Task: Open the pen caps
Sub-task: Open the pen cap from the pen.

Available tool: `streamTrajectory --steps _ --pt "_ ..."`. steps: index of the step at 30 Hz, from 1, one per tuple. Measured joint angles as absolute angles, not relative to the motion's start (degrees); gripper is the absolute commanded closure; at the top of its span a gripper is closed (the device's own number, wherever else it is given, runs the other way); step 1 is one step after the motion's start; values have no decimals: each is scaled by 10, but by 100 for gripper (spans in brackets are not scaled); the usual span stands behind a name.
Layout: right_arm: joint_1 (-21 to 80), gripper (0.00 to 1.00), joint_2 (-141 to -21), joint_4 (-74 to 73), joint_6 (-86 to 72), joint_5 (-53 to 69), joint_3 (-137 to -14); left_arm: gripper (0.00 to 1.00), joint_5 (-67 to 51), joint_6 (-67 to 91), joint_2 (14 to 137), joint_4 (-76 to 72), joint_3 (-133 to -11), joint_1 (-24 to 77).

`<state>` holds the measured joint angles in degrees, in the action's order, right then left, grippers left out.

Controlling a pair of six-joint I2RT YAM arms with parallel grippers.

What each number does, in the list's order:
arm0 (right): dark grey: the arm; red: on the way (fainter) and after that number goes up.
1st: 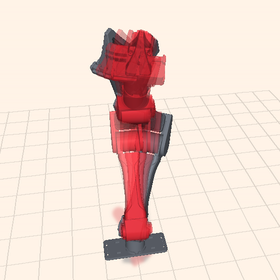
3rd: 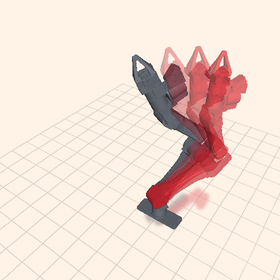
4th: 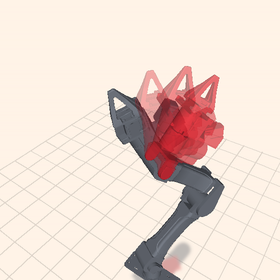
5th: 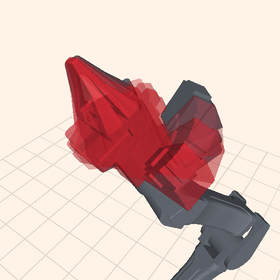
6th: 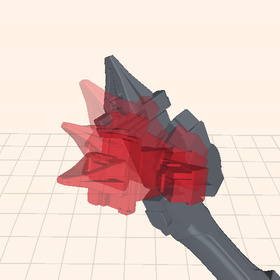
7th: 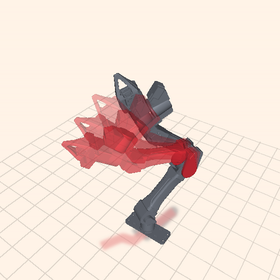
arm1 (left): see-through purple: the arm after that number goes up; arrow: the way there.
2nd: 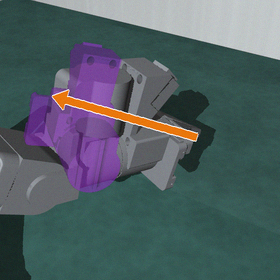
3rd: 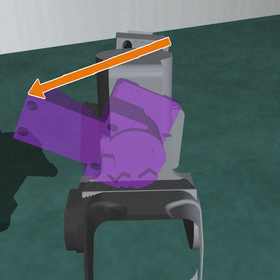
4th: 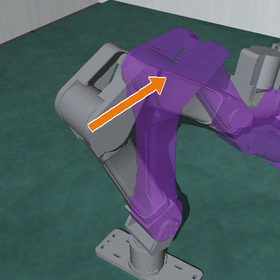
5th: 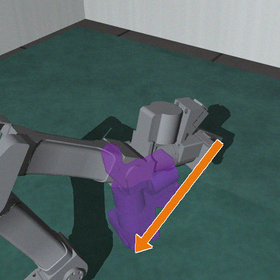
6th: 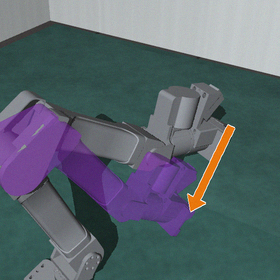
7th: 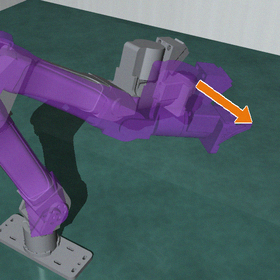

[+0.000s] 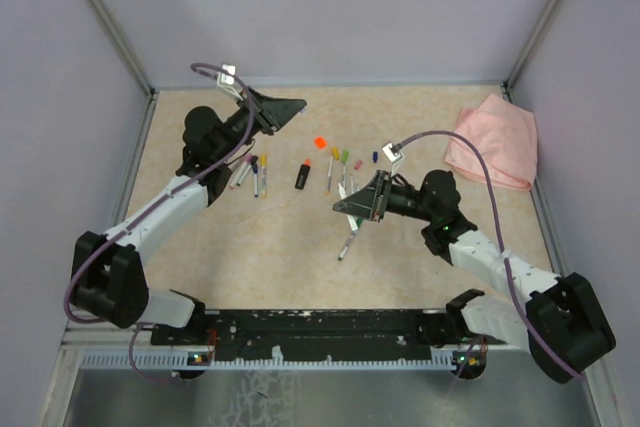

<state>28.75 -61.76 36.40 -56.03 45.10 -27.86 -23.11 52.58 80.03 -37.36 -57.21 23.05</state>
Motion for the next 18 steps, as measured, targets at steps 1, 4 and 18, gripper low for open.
streamTrajectory --steps 1,4,18 --pt "288 100 -616 357 -555 451 -279 100 -230 525 800 -372 -572 230" --pt "288 100 -608 324 -535 446 -279 100 -230 522 798 -364 -572 230" --pt "260 100 -589 44 -355 310 -350 100 -268 513 684 -284 -432 214"
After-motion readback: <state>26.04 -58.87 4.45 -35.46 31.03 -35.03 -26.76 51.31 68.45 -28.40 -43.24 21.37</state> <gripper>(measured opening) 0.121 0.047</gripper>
